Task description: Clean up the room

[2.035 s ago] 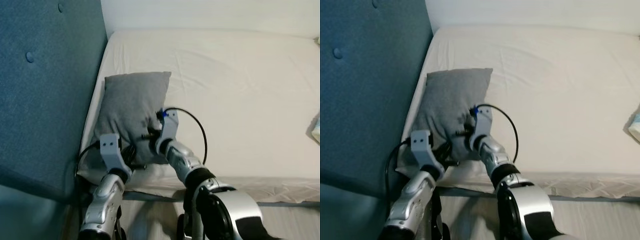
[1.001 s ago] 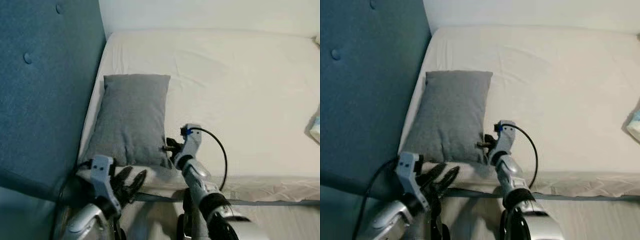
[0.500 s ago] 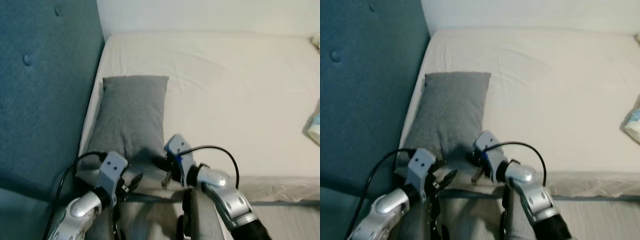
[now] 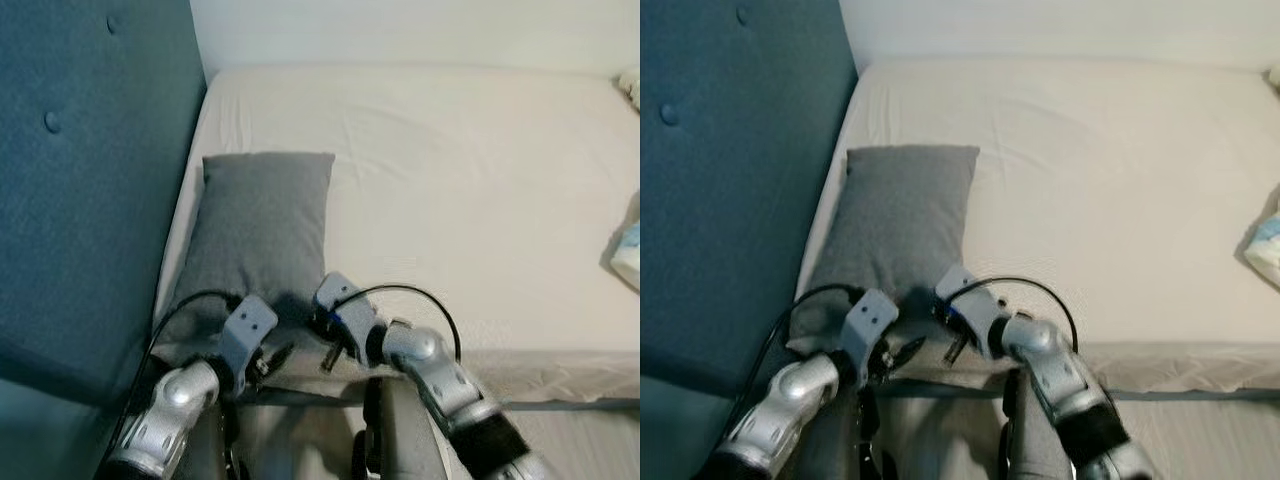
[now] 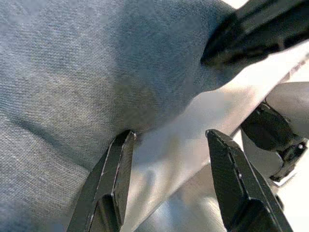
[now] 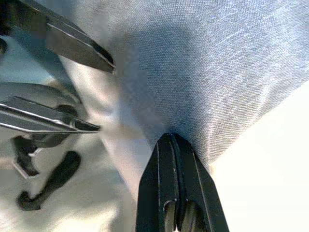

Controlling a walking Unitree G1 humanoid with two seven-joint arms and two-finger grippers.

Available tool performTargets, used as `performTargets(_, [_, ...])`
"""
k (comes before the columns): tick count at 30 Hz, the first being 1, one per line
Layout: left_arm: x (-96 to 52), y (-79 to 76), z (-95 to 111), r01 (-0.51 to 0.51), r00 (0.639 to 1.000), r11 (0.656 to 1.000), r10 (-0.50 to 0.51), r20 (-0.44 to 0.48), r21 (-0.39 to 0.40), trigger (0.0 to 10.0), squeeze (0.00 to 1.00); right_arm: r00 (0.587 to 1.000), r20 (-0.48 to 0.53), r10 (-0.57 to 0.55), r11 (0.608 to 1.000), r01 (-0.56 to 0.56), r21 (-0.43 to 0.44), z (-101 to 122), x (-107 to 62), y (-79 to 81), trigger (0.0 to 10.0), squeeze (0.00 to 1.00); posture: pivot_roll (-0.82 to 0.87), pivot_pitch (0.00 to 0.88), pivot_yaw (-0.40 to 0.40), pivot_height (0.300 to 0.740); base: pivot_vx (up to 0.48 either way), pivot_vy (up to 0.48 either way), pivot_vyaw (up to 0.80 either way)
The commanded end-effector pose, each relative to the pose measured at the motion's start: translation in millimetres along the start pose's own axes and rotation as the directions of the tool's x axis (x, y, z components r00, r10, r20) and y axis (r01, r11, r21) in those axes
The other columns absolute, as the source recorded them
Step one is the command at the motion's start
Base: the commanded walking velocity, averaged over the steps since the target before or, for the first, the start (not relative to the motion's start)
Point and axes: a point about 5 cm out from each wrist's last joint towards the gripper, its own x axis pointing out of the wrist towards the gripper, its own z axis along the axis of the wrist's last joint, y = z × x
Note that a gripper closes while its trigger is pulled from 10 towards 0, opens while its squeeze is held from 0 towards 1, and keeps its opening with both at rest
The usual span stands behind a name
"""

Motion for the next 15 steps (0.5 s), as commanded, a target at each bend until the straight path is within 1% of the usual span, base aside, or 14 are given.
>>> performTargets(1, [7.1, -0.4, -12.8, -0.021, 0.998, 0.999, 0.022, -0.056, 0.026, 10.0, 0.0, 0.998, -0.062, -0.019, 0.998, 0.015, -0.053, -12.5, 10.3, 1.1, 10.0, 0.0, -0.02, 0.314, -0.056, 0.585, 0.0, 0.0, 0.0])
performTargets(2, [7.1, -0.4, -12.8, -0.021, 0.998, 0.999, 0.022, -0.056, 0.026, 10.0, 0.0, 0.998, -0.062, -0.019, 0.998, 0.015, -0.053, -12.5, 10.3, 1.1, 10.0, 0.0, -0.02, 0.314, -0.056, 0.585, 0.0, 0.0, 0.0])
performTargets(3, [10.5, 3.1, -12.3, -0.038, 0.997, 0.999, 0.04, -0.061, 0.037, 10.0, 0.0, 0.997, -0.07, -0.033, 0.997, 0.028, -0.073, -11.8, 13.4, -1.8, 10.0, 0.0, -0.02, 0.319, -0.058, 0.585, 0.0, 0.0, 0.0])
performTargets(5, [10.5, 3.1, -12.3, -0.038, 0.997, 0.999, 0.04, -0.061, 0.037, 10.0, 0.0, 0.997, -0.07, -0.033, 0.997, 0.028, -0.073, -11.8, 13.4, -1.8, 10.0, 0.0, -0.02, 0.319, -0.058, 0.585, 0.0, 0.0, 0.0])
performTargets(6, [16.3, 8.0, -11.1, -0.059, 0.996, 0.997, 0.063, -0.065, 0.053, 10.0, 0.0, 0.996, -0.065, -0.059, 0.993, 0.052, -0.102, -8.5, 19.1, -6.4, 10.0, 0.0, -0.02, 0.329, -0.059, 0.585, 0.0, 0.0, 0.0])
performTargets(7, [16.3, 8.0, -11.1, -0.059, 0.996, 0.997, 0.063, -0.065, 0.053, 10.0, 0.0, 0.996, -0.065, -0.059, 0.993, 0.052, -0.102, -8.5, 19.1, -6.4, 10.0, 0.0, -0.02, 0.329, -0.059, 0.585, 0.0, 0.0, 0.0])
performTargets(9, [27.9, 15.8, -5.4, -0.09, 0.993, 0.993, 0.095, -0.067, 0.082, 10.0, 0.0, 0.994, -0.034, -0.107, 0.983, 0.1, -0.156, 3.5, 28.6, -15.5, 10.0, 0.0, -0.02, 0.345, -0.064, 0.585, 0.0, 0.0, 0.0])
performTargets(10, [27.9, 15.8, -5.4, -0.09, 0.993, 0.993, 0.095, -0.067, 0.082, 10.0, 0.0, 0.994, -0.034, -0.107, 0.983, 0.1, -0.156, 3.5, 28.6, -15.5, 10.0, 0.0, -0.02, 0.345, -0.064, 0.585, 0.0, 0.0, 0.0])
performTargets(12, [37.0, 22.3, 0.4, -0.111, 0.99, 0.986, 0.12, -0.074, 0.124, 10.0, 0.0, 0.99, -0.006, -0.143, 0.97, 0.139, -0.201, 15.8, 33.7, -23.4, 10.0, 0.0, -0.02, 0.357, -0.068, 0.585, 0.0, 0.0, 0.0])
performTargets(13, [39.9, 25.2, 2.7, -0.119, 0.988, 0.983, 0.132, -0.078, 0.143, 10.0, 0.0, 0.988, 0.004, -0.154, 0.964, 0.151, -0.217, 20.6, 34.9, -26.3, 10.0, 0.0, -0.02, 0.357, -0.068, 0.585, 0.0, 0.0, 0.0])
performTargets(14, [39.9, 25.2, 2.7, -0.119, 0.988, 0.983, 0.132, -0.078, 0.143, 10.0, 0.0, 0.988, 0.004, -0.154, 0.964, 0.151, -0.217, 20.6, 34.9, -26.3, 10.0, 0.0, -0.02, 0.357, -0.068, 0.585, 0.0, 0.0, 0.0])
performTargets(15, [43.2, 29.2, 6.0, -0.131, 0.986, 0.977, 0.146, -0.085, 0.166, 10.0, 0.0, 0.986, 0.008, -0.165, 0.958, 0.162, -0.235, 25.3, 36.0, -30.0, 10.0, 0.0, -0.02, 0.359, -0.069, 0.585, 0.0, 0.0, 0.0])
